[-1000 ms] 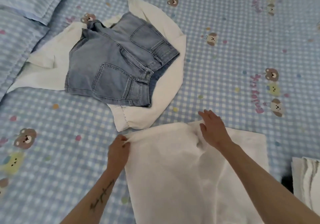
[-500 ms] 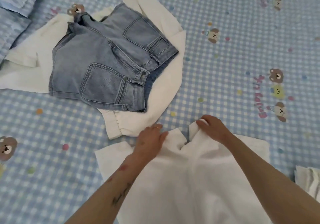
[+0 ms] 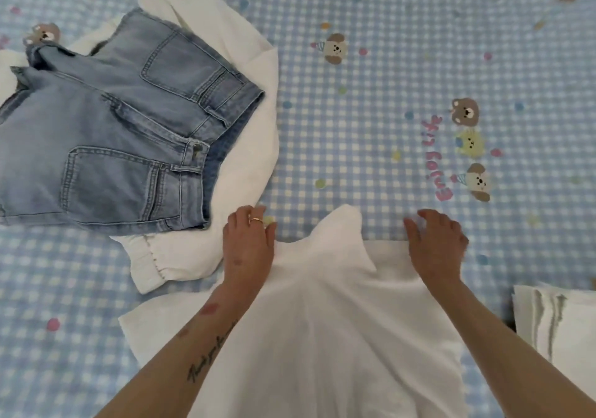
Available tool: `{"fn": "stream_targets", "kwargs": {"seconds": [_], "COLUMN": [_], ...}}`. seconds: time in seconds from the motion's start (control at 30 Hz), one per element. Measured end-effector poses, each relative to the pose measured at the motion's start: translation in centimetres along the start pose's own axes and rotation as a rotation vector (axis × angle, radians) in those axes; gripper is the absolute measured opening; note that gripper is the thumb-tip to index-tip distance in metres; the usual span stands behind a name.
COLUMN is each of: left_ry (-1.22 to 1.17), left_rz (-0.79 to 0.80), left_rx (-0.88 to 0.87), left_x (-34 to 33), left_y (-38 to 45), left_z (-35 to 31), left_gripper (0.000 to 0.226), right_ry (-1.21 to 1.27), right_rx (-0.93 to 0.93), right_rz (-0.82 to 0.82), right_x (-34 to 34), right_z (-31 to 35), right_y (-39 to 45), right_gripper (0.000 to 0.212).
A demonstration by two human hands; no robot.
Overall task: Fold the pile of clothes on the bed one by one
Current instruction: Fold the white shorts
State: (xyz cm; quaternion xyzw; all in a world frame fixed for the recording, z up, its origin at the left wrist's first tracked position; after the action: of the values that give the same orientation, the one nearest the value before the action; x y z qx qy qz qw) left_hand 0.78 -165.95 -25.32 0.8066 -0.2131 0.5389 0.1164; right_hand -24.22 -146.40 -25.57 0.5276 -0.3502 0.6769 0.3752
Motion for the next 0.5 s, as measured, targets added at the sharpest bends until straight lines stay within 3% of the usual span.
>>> {"fn": "stream_targets", "kwargs": {"seconds": [0.07, 0.13, 0.17, 0.23, 0.3, 0.33, 0.4, 0.5], "left_ry": [-0.019, 0.07, 0.16, 0.252, 0.186, 0.106, -0.067, -0.016], "left_rz": [-0.026, 0.156, 0.249, 0.321, 0.23, 0.138, 0.062, 0.256], "left_rx": [-0.27, -0.443, -0.47, -0.346, -0.256, -0.302, -0.472, -0.67], "left_x": [-0.4, -1.7, -2.5, -3.1, -2.3, -1.8, -0.3, 1.1], "left_y": [-0.9, -2.0, -2.1, -1.8, -3.2, -5.4, -13.0, -26.6], "left_z": [-1.7, -2.8, -3.0, -2.9, -3.6, -3.7, -3.7, -1.4], "left_gripper": [0.032, 0.044, 0.044, 0.035, 0.038, 0.04, 0.04, 0.041], "right_ry": [-0.104, -0.17, -0.197, -0.19, -0.093, -0.03, 0.095, 0.216], "right_rx": [-0.033, 0.062, 0.115, 0.017, -0.147, -0.117, 0.22, 0.801], "right_rz": [0.008, 0.082, 0.101, 0.05, -0.048, -0.084, -0.073, 0.239], "right_x": [-0.1, -0.9, -1.2, -0.8, 0.7, 1.4, 2.3, 3.0], "right_z": [-3.5, -5.8, -6.6, -8.0, -8.6, -8.4, -7.2, -8.5], "right_y": [-2.2, -3.8, -3.8, -2.4, -2.0, -2.9, -8.0, -21.0], "right_gripper": [0.043, 0.039, 0.033, 0.027, 0.035, 0.044, 0.051, 0.049]}}
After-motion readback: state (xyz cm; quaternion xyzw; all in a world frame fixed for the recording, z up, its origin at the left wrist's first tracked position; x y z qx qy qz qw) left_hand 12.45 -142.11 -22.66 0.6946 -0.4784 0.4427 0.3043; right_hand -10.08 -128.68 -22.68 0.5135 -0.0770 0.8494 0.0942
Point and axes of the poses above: each hand's wrist, its own y-axis towards the middle knuckle, its own x-axis out of the back of the hand, z = x × y, the point moved 3 cm from there along y, towards the middle knuckle, and after that the axes turned 7 degrees about -z, right-handed, at the moved point
